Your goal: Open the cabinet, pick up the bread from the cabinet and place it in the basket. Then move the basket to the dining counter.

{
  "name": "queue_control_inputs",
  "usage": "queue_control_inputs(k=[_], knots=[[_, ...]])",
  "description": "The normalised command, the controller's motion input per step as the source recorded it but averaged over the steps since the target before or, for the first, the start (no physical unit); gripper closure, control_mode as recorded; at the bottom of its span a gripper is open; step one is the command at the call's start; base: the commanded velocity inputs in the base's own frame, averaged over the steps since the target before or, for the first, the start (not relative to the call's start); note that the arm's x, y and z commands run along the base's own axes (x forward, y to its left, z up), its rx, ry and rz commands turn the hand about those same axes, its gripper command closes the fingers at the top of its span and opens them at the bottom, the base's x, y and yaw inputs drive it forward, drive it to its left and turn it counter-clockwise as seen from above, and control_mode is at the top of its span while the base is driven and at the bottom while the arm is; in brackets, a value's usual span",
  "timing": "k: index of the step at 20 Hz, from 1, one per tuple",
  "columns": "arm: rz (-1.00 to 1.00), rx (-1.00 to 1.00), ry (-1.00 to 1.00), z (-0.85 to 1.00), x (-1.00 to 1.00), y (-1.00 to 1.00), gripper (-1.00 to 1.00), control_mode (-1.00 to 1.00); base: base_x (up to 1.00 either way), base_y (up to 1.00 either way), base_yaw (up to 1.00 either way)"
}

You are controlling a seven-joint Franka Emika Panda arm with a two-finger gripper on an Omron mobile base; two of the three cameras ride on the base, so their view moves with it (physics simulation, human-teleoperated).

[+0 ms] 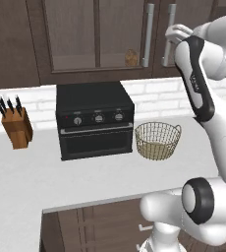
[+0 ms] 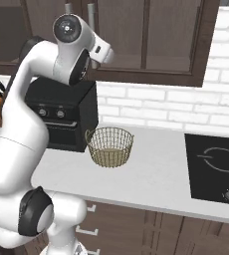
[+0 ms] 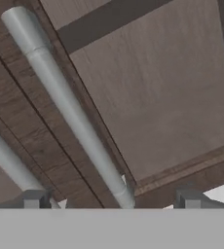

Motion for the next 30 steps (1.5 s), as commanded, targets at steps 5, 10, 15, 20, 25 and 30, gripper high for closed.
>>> queue_control_inputs(k=[5,10,15,20,25,30], knots=[[0.0,0.07,0.0,0.0,0.16,0.14,-1.0,-1.0,0.0,0.0,0.0],[0.0,0.03,0.0,0.0,0.65,0.01,-1.0,-1.0,0.0,0.0,0.0],[0.0,0.02,0.0,0.0,0.63,-0.01,-1.0,-1.0,0.0,0.0,0.0],[0.0,0.04,0.0,-0.03,0.37,0.0,-1.0,-1.0,0.0,0.0,0.0],[0.0,0.02,-0.03,-0.17,0.34,0.0,1.0,-1.0,0.0,0.0,0.0],[0.0,0.04,-0.13,-0.3,0.27,0.0,1.0,-1.0,0.0,0.0,0.0]])
